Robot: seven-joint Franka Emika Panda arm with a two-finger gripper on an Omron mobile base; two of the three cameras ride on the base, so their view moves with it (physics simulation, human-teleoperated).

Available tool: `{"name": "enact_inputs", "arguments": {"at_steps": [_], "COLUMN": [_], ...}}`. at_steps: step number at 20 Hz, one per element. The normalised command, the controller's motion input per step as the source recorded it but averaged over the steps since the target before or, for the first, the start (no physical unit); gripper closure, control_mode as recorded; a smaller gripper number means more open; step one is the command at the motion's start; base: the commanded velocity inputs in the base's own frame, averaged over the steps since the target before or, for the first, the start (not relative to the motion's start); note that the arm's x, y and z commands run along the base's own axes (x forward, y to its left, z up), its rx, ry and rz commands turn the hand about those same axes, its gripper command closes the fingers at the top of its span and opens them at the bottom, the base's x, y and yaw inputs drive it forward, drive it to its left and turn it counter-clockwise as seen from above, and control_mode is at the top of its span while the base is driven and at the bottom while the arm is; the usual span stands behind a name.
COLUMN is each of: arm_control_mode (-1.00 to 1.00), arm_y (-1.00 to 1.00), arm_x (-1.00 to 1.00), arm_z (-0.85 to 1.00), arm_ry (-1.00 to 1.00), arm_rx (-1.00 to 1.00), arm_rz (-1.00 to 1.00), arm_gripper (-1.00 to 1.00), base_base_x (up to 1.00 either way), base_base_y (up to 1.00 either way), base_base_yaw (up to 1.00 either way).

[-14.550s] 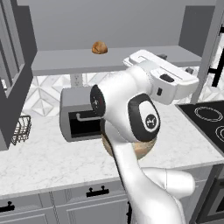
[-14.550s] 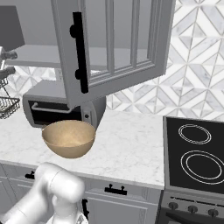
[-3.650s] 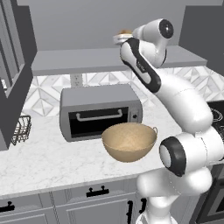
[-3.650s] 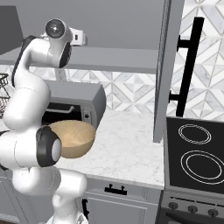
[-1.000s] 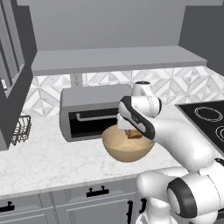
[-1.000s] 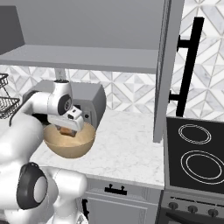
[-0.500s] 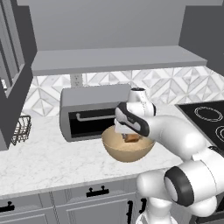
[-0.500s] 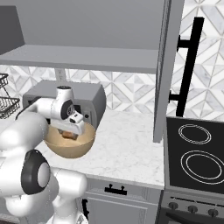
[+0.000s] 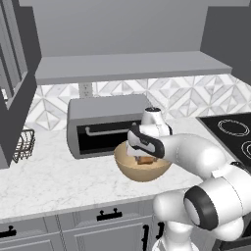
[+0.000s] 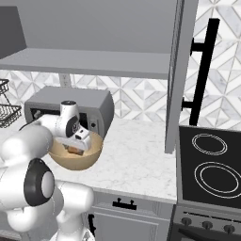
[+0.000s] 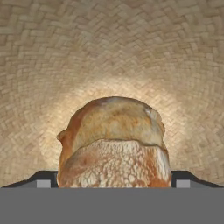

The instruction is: Open the cabinet, pick up the bread from the cabinet and place it in the basket. Then move the basket to the dining counter.

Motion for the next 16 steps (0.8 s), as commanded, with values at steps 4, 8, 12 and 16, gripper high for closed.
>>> {"name": "enact_inputs", "arguments": {"at_steps": [4,8,12,16], "arm_control_mode": [-1.0,-1.0,-1.0,-1.0], "arm_y": [0.02,0.03,0.03,0.0], "arm_x": [0.23,0.03,0.0,-0.09], "arm_z": [-0.07,0.0,0.01,0.21], "arm_ry": [-0.01,-0.01,-0.04,-0.08], "arm_rx": [0.0,0.0,0.0,0.0], "arm_rz": [0.0,0.0,0.0,-0.04], "arm_gripper": [-1.0,-1.0,-1.0,-1.0], "base_base_x": [0.0,0.0,0.0,0.0], "base_base_y": [0.0,0.0,0.0,0.0], "base_base_yaw": [0.0,0.0,0.0,0.0]}}
